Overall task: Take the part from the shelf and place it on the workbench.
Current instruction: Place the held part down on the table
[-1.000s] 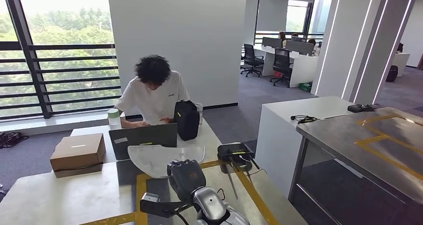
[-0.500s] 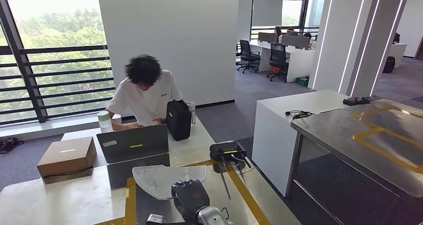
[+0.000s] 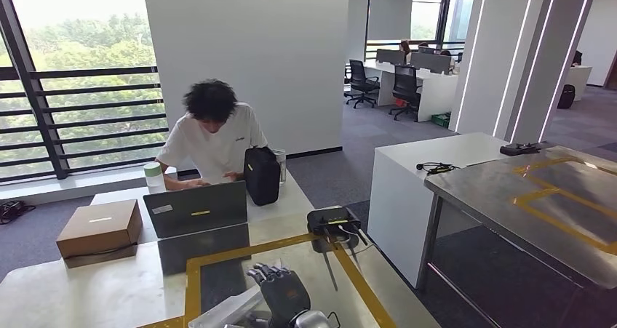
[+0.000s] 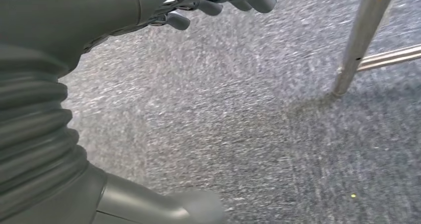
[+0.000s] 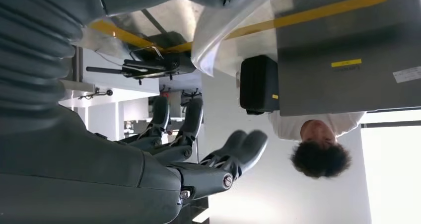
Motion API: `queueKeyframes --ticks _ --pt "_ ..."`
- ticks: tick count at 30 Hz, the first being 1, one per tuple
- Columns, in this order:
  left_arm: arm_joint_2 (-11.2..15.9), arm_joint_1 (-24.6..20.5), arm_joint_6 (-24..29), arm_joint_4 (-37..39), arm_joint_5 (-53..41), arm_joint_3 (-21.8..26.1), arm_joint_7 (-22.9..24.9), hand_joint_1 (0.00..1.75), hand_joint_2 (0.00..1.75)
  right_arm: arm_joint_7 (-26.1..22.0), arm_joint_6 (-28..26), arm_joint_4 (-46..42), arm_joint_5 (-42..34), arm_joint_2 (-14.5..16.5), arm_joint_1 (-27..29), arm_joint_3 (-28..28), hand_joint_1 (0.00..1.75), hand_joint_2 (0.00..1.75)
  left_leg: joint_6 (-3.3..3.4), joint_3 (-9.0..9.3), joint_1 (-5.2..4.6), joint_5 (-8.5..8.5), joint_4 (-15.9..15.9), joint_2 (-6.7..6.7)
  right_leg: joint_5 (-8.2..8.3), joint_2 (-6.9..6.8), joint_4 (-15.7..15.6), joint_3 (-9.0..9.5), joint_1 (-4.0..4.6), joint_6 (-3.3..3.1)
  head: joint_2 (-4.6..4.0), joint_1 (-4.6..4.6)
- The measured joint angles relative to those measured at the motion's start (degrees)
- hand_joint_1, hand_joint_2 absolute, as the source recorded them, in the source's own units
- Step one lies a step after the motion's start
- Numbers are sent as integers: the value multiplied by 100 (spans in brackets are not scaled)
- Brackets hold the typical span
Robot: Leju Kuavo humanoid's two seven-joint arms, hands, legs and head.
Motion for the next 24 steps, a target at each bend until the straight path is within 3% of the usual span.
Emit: queueKeyframes --ticks 9,18,21,24 --pt "22 -68 -114 -5 130 -2 132 0 0 -95 -79 -12 -2 0 6 0 0 0 -1 1 1 1 0 0 1 -1 0 1 2 0 0 -2" --pt "92 -69 -36 -7 261 2 306 0 0 -286 -598 -64 -214 -50 -94 -115 0 0 -1 1 1 1 1 0 1 -1 0 1 1 0 0 0" --pt "139 -65 -2 -10 281 9 341 0 0 -340 -794 -120 -268 -97 -158 -183 0 0 73 1 -19 -7 13 -2 28 -2 -42 21 -27 47 0 -5" --pt "164 -69 6 -13 282 12 369 0 0 -418 -969 -198 -310 -161 -195 -261 0 0 158 129 47 118 -219 23 -50 -1 39 11 -10 113 0 -7"
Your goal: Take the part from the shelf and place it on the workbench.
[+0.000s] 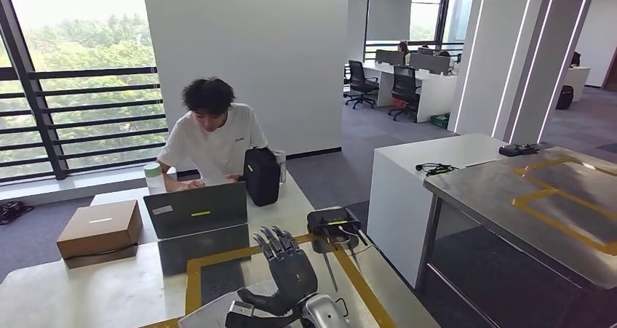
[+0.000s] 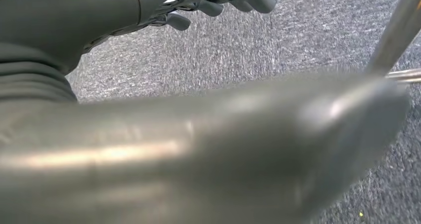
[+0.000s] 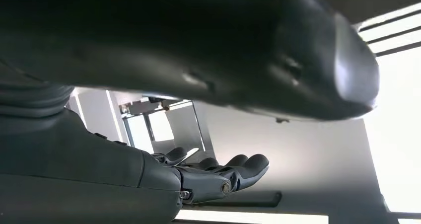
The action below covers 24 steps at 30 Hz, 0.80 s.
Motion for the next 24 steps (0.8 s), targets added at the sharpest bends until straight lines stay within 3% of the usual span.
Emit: queueKeyframes --ticks 1,3,5,6,8,9,10,12,14,15,16,19,20,21,23,24 --pt "5 -3 4 -2 -2 0 3 0 0 -17 -41 -15 -3 -29 -10 -16 0 0 10 40 31 40 -72 14 -136 -1 215 -88 -1 24 0 7" --pt "20 -4 40 -5 -3 2 3 0 0 -33 -78 -24 -1 -92 10 -25 0 0 15 55 51 62 -104 28 -508 -3 940 -409 -50 89 0 21" --pt "28 8 95 -6 -4 4 0 0 0 -36 -85 -26 15 -158 90 -25 0 0 -22 48 87 61 -92 26 -651 -9 1401 -612 -130 167 0 26" --pt "29 15 114 -5 -8 4 -1 0 0 -36 -88 -29 29 -187 125 -25 0 0 -56 41 115 54 -72 24 -564 -14 1315 -560 -172 210 0 28" --pt "36 23 146 -8 -28 4 1 0 0 -36 -115 -44 53 -247 164 -25 0 0 -166 4 179 7 31 23 -245 -34 594 -181 -260 315 0 34" --pt "52 23 157 -13 -39 4 4 0 0 -37 -133 -53 61 -269 179 -25 0 0 -236 -27 193 -30 104 19 -136 -18 263 -10 -279 335 0 38" --pt "65 20 164 -19 -49 4 8 0 0 -36 -151 -63 66 -292 202 -25 0 0 -303 -55 195 -60 164 13 -87 -2 61 98 -284 314 0 36" --pt "80 25 171 -26 -56 4 14 0 0 -27 -168 -82 73 -338 262 -25 0 0 -409 -81 186 -74 203 -2 -105 43 69 88 -254 184 0 28" --pt "72 39 173 -22 -59 4 16 0 0 -12 -172 -103 73 -381 299 -25 0 0 -472 -97 206 -81 207 -2 -86 40 102 48 -251 59 0 8" --pt "71 44 175 -21 -60 4 17 0 0 -4 -172 -113 74 -394 303 -25 0 0 -479 -144 210 -163 303 3 -66 37 99 32 -250 5 0 -3" --pt "70 46 177 -19 -61 4 16 0 0 3 -172 -122 74 -403 305 -25 0 0 -470 -238 204 -316 518 7 -45 33 92 19 -245 -43 0 -14" --pt "70 55 181 -16 -57 4 16 0 0 22 -152 -138 73 -437 334 -25 0 0 -397 -687 130 -918 1626 9 5 19 88 -46 -175 -135 0 -32" --pt "70 62 181 -16 -54 4 14 0 0 25 -144 -140 73 -454 351 -25 0 0 -366 -756 102 -992 1839 8 23 16 89 -72 -145 -151 0 -35" --pt "70 68 180 -16 -50 4 9 0 0 25 -140 -143 72 -472 365 -25 0 0 -328 -721 76 -963 1841 8 43 15 90 -97 -118 -160 0 -35" --pt "71 73 177 -16 -46 4 -13 0 0 24 -135 -155 69 -515 370 -25 0 0 -230 -341 24 -687 1238 8 82 15 93 -131 -84 -149 0 -35" --pt "72 71 173 -16 -45 4 -29 0 44 26 -130 -166 68 -540 362 -26 0 0 -191 -127 -7 -572 860 10 101 15 97 -143 -66 -129 0 -34"
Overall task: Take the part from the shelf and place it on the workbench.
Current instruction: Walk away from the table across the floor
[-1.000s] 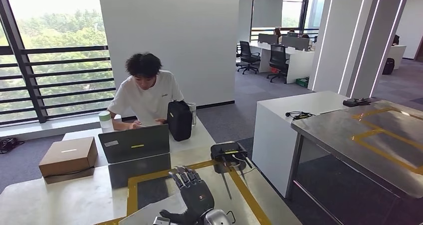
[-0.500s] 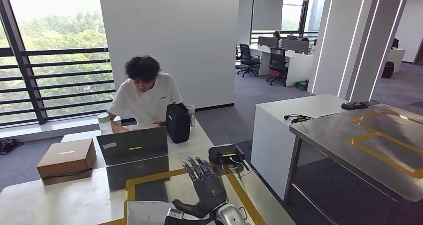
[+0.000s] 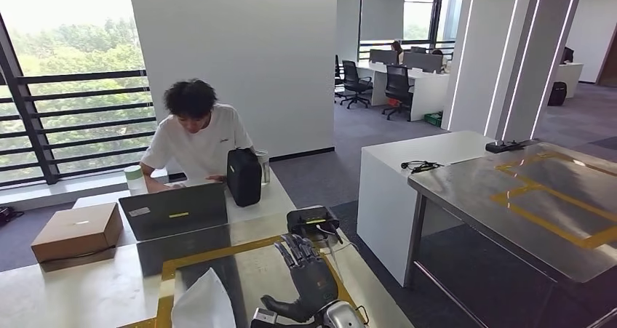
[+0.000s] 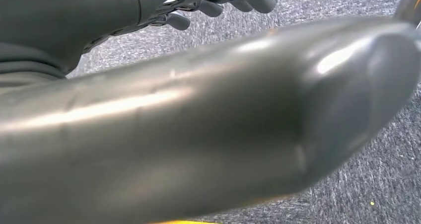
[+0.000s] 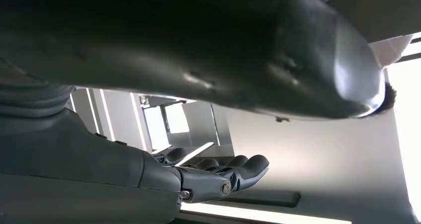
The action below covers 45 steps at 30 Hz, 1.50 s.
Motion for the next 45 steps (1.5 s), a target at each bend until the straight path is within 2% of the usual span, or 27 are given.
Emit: queueKeyframes --ticks 2,3,5,6,8,10,11,12,13,16,18,21,23,25,26,27,28,30,32,33,36,37,39,41,42,43,45 --pt "2 -1 -7 0 0 0 -36 0 131 5 31 -22 -1 -52 -33 -3 0 0 47 234 -47 116 -456 -1 42 -2 -2 -14 17 61 0 7" --pt "4 3 -13 0 0 1 -48 0 175 9 53 -29 -3 -77 -53 -5 0 0 61 229 -66 122 -488 -2 68 -4 -14 -17 20 100 0 10" --pt "7 16 -34 1 -10 2 -57 0 175 12 89 -33 -21 -125 -92 -7 0 0 129 210 -69 200 -509 -4 109 -8 -41 -24 -1 180 0 13" --pt "9 19 -49 1 -24 2 -58 0 175 12 94 -33 -35 -150 -109 -9 0 0 172 193 -63 247 -526 -2 55 -13 -1 -50 -9 214 0 19" --pt "19 25 -71 1 -64 2 -54 0 175 6 79 -33 -68 -198 -141 -30 0 0 247 125 -47 344 -550 8 -302 -23 415 -219 -18 261 0 36" --pt "40 35 -79 -1 -98 2 -52 0 175 1 48 -33 -94 -222 -149 -65 0 0 285 16 -58 420 -543 11 -770 -25 1171 -478 -15 289 0 50" --pt "48 38 -84 -1 -108 2 -55 0 175 -2 30 -33 -100 -228 -141 -83 0 0 289 -38 -64 454 -536 12 -894 -25 1450 -546 -15 295 0 52" --pt "57 39 -98 -1 -110 2 -69 0 175 -8 4 -33 -104 -231 -133 -95 0 0 287 -91 -69 487 -529 12 -908 -25 1531 -514 -13 291 0 55" --pt "68 39 -115 -1 -98 2 -93 0 175 -13 -25 -35 -107 -231 -129 -104 0 0 279 -138 -72 518 -520 10 -825 -25 1375 -359 -10 277 0 58" --pt "99 34 -175 -2 -17 3 -219 0 175 6 -120 -63 -102 -192 -161 -120 0 0 223 -224 -77 600 -504 10 -500 -30 228 417 35 173 0 57" --pt "134 19 -241 -3 100 11 -302 0 175 42 -144 -79 -63 -130 -206 -128 0 0 151 -244 -72 660 -513 14 -439 -32 -84 580 84 98 0 59" --pt "210 -8 -324 -5 358 97 -366 0 175 78 -108 -81 31 47 -333 -132 0 0 29 -293 -61 685 -505 15 -310 -32 -144 511 72 -18 0 62" --pt "274 -12 -322 -5 452 167 -366 0 175 74 -102 -80 60 196 -428 -132 0 0 -44 -420 -56 374 -195 6 -195 -35 -197 440 32 -96 0 41" --pt "354 -7 -279 -7 485 223 -362 0 175 68 -117 -79 82 329 -490 -132 0 0 -110 -631 -47 -113 493 0 -101 -35 -198 325 32 -131 0 24" --pt "398 -3 -253 -9 496 250 -365 0 175 72 -126 -79 98 391 -503 -132 0 0 -137 -701 -42 -261 806 0 -53 -36 -194 261 31 -128 0 19" --pt "443 -1 -232 -11 508 278 -377 0 175 78 -131 -79 115 445 -510 -132 0 0 -158 -698 -35 -297 968 0 -6 -38 -191 197 29 -120 0 17" --pt "487 -1 -218 -14 519 303 -396 0 175 81 -132 -79 129 493 -518 -132 0 0 -174 -592 -25 -222 922 1 41 -40 -185 133 25 -106 0 14" --pt "577 -9 -179 -25 522 330 -431 0 175 80 -130 -79 136 575 -561 -132 0 0 -198 -107 6 14 266 2 121 -45 -151 14 12 -56 0 13" --pt "655 -19 -131 -38 505 336 -432 0 175 78 -129 -79 136 653 -635 -134 0 0 -152 316 -4 92 -375 -32 192 -45 -108 -77 11 14 0 14" --pt "692 -22 -110 -43 495 337 -426 0 175 81 -130 -79 137 692 -669 -136 0 0 -104 385 -16 71 -513 -51 228 -43 -97 -100 16 50 0 19" --pt "784 -20 -70 -56 459 339 -413 0 175 128 -156 -78 176 776 -704 -137 0 0 81 289 -28 149 -530 -55 292 -31 -97 -146 13 155 0 31" --pt "807 -21 -61 -61 439 339 -401 0 175 152 -190 -78 208 786 -703 -137 0 0 138 245 -25 200 -537 -44 180 -32 -7 -199 6 184 0 34" --pt "846 -23 -55 -69 389 339 -361 0 175 186 -292 -77 279 791 -698 -137 0 0 217 134 -24 322 -544 -27 -311 -36 510 -392 0 222 0 45" --pt "868 -23 -51 -74 357 339 -328 0 175 197 -391 -77 327 793 -681 -137 0 0 246 -13 -42 435 -536 -25 -774 -37 1255 -586 8 234 0 53" --pt "875 -26 -44 -74 350 339 -313 0 175 189 -431 -77 334 793 -667 -139 0 0 252 -85 -56 487 -530 -24 -841 -37 1486 -600 16 224 0 56" --pt "880 -33 -33 -74 343 339 -296 0 175 173 -469 -77 339 792 -657 -143 0 0 256 -153 -71 537 -524 -23 -791 -37 1521 -517 29 199 0 58" --pt "884 -68 -5 -74 308 339 -256 0 175 133 -533 -78 345 787 -673 -167 0 0 257 -263 -101 631 -516 -20 -529 -35 970 -37 82 95 0 62"
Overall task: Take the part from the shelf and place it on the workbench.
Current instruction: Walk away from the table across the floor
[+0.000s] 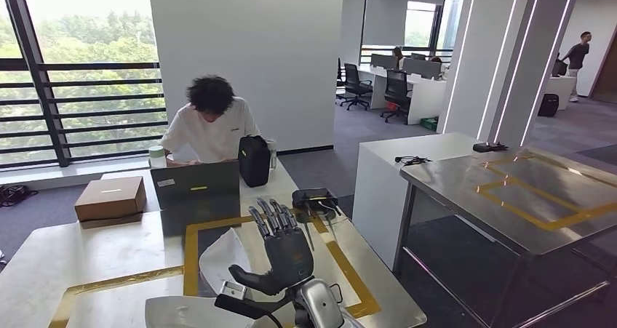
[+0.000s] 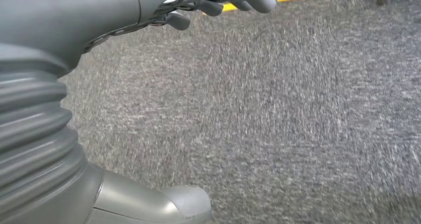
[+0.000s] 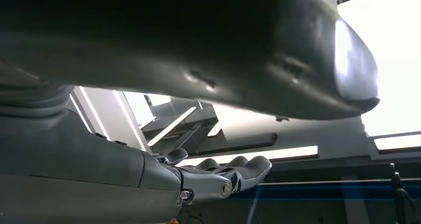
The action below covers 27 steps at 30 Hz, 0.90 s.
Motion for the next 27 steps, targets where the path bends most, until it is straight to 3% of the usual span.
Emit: queueKeyframes --ticks 2,4,6,7,9,11,12,13,14,15,16,18,19,21,22,24,26,27 --pt "-18 -59 21 -2 -29 0 8 0 175 -23 -36 -2 10 -7 -69 -45 0 0 -29 -65 -16 85 -2 1 74 -22 -778 525 67 -126 0 -2" --pt "-27 -136 42 -5 -13 0 -22 0 175 -39 -72 -4 33 -19 -149 -92 0 0 -100 -86 4 169 -23 5 53 -45 -1107 691 113 -191 0 -3" --pt "-19 -203 55 -7 22 0 -59 0 175 -62 -114 -9 74 -35 -204 -119 0 0 -178 -101 16 236 -63 7 178 -52 -1192 658 108 -229 -1 3" --pt "-14 -226 56 -8 35 0 -71 0 175 -68 -133 -16 103 -40 -220 -122 0 0 -210 -134 12 176 -35 6 257 -55 -1246 638 91 -255 -1 -2" --pt "16 -271 55 -14 47 0 -68 0 175 -36 -190 -41 167 -44 -240 -126 0 0 -269 -269 20 -219 327 3 420 -57 -1330 554 46 -282 -1 -19" --pt "50 -316 53 -21 49 0 -28 0 175 44 -240 -60 249 -53 -247 -129 0 0 -334 -438 40 -701 1032 4 537 -53 -1327 409 26 -281 0 -35" --pt "62 -332 51 -22 48 0 -2 0 175 84 -251 -67 288 -58 -248 -129 0 0 -364 -472 55 -797 1317 4 590 -53 -1312 328 16 -268 0 -41" --pt "64 -340 49 -22 48 0 18 0 175 116 -248 -79 323 -67 -253 -129 0 0 -389 -432 70 -767 1438 5 640 -54 -1291 245 3 -250 0 -42" --pt "67 -345 47 -22 48 0 28 0 175 136 -237 -97 346 -77 -266 -129 0 0 -413 -293 86 -639 1356 6 686 -55 -1260 157 -14 -225 0 -44" --pt "69 -349 45 -25 48 0 33 0 175 144 -224 -123 361 -91 -290 -130 0 0 -438 -55 107 -496 1080 7 726 -56 -1214 69 -33 -195 0 -44" --pt "67 -353 42 -26 47 0 34 0 175 144 -216 -159 370 -109 -323 -131 0 0 -463 230 116 -462 710 5 761 -55 -1164 -16 -45 -159 0 -49" --pt "63 -351 27 -33 45 0 33 0 175 135 -233 -249 395 -156 -381 -137 0 0 -412 594 104 -521 154 -17 828 -53 -1082 -126 -45 -81 0 -45" --pt "57 -346 12 -33 41 0 33 0 175 135 -262 -299 417 -186 -393 -139 0 0 -356 637 86 -580 60 -29 867 -51 -1071 -148 -36 -46 0 -42" --pt "42 -335 -24 -33 28 0 42 0 175 153 -345 -405 479 -259 -377 -140 0 0 -211 567 81 -520 52 -30 935 -48 -1074 -170 -40 22 0 -32" --pt "33 -336 -41 -32 16 0 54 0 175 172 -393 -463 513 -306 -360 -140 0 0 -147 520 82 -471 56 -24 879 -45 -1031 -204 -49 55 0 -26" --pt "20 -341 -71 -32 -6 -1 86 0 175 208 -471 -598 581 -401 -331 -142 0 0 -47 382 87 -345 46 -7 457 -37 -628 -369 -61 112 0 -14" --pt "5 -344 -100 -33 -22 -4 117 0 175 254 -509 -758 645 -484 -295 -147 0 0 -10 213 75 -210 48 -2 -102 -30 149 -605 -57 138 0 -3" --pt "-6 -344 -115 -33 -29 -7 131 0 175 278 -511 -849 671 -524 -259 -154 0 0 -3 124 66 -143 51 -1 -240 -29 484 -666 -52 135 0 -1"
